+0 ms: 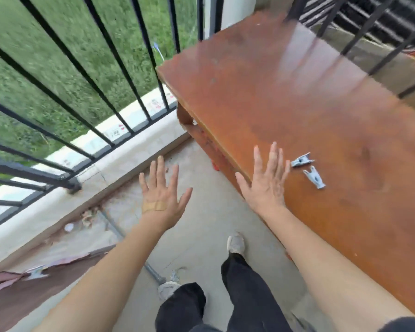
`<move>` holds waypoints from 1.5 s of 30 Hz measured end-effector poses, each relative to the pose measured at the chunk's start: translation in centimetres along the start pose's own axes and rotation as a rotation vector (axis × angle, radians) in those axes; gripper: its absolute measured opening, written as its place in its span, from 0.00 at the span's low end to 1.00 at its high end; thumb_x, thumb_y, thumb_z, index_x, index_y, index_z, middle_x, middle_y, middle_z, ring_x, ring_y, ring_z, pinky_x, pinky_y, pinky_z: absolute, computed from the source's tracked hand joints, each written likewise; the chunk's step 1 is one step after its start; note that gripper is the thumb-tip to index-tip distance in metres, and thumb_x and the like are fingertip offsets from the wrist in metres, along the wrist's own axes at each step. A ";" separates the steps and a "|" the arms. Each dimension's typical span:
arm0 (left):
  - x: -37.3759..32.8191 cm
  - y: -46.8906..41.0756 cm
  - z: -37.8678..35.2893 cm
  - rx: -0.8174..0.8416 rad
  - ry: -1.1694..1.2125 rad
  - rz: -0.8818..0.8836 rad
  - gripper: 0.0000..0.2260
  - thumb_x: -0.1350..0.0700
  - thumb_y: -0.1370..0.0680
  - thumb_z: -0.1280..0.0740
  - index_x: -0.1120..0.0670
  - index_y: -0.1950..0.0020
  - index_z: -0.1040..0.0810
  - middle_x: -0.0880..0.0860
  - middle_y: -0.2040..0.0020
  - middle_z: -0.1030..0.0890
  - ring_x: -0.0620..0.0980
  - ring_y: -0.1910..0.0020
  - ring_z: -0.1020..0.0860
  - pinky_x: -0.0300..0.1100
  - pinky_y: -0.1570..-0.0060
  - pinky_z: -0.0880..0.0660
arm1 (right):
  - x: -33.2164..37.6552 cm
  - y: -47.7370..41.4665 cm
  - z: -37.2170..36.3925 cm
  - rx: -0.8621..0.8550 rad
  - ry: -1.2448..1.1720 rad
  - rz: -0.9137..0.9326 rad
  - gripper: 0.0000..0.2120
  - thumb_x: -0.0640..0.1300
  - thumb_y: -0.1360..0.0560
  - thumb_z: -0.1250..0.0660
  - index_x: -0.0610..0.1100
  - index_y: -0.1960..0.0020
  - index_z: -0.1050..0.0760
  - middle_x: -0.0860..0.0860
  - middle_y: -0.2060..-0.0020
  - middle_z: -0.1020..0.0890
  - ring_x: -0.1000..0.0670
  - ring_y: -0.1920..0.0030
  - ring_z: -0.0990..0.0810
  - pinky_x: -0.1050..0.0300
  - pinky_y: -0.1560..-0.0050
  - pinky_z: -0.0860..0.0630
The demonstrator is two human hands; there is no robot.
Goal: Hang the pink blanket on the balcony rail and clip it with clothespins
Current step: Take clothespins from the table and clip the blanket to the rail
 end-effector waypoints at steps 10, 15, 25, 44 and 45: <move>-23.3 -1.9 -6.5 0.389 0.057 -0.377 0.29 0.38 0.18 0.53 0.47 0.20 0.55 0.54 0.21 0.66 0.54 0.22 0.64 0.55 0.24 0.52 | -18.3 2.4 -1.6 0.155 -0.173 -0.287 0.26 0.51 0.19 0.39 0.48 0.23 0.38 0.43 0.22 0.40 0.40 0.25 0.39 0.43 0.28 0.36; -23.8 -0.6 -8.5 0.469 0.005 -0.361 0.26 0.44 0.16 0.52 0.47 0.20 0.55 0.52 0.20 0.64 0.53 0.22 0.64 0.55 0.24 0.50 | -18.7 2.0 -0.6 -0.015 -0.195 -0.216 0.13 0.50 0.25 0.29 0.49 0.42 0.20 0.50 0.46 0.18 0.43 0.45 0.24 0.48 0.48 0.27; -12.0 3.5 -2.3 0.286 0.029 0.067 0.25 0.43 0.16 0.52 0.50 0.20 0.47 0.55 0.19 0.52 0.55 0.21 0.55 0.55 0.24 0.51 | -7.1 -0.3 -1.4 0.304 -0.426 0.009 0.27 0.49 0.25 0.33 0.48 0.27 0.33 0.49 0.43 0.23 0.44 0.45 0.22 0.49 0.45 0.26; 25.8 54.9 11.6 -0.413 0.287 1.409 0.34 0.37 0.24 0.58 0.52 0.21 0.42 0.56 0.20 0.49 0.56 0.21 0.50 0.54 0.25 0.49 | 49.6 34.8 10.7 0.703 -0.643 1.282 0.20 0.55 0.30 0.32 0.52 0.41 0.30 0.59 0.54 0.22 0.54 0.59 0.21 0.56 0.55 0.23; 27.1 58.0 11.6 -0.452 0.305 1.457 0.33 0.38 0.23 0.56 0.52 0.21 0.42 0.56 0.20 0.49 0.55 0.21 0.51 0.54 0.25 0.48 | 51.7 37.9 10.8 0.702 -0.626 1.326 0.19 0.54 0.29 0.31 0.51 0.41 0.29 0.59 0.55 0.21 0.54 0.60 0.21 0.56 0.56 0.23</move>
Point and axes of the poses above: each hand's wrist, its own y-axis away from the middle knuckle, its own z-axis out of the back of the hand, x = y × z, the point moved 9 cm from there along -y, towards the middle knuckle
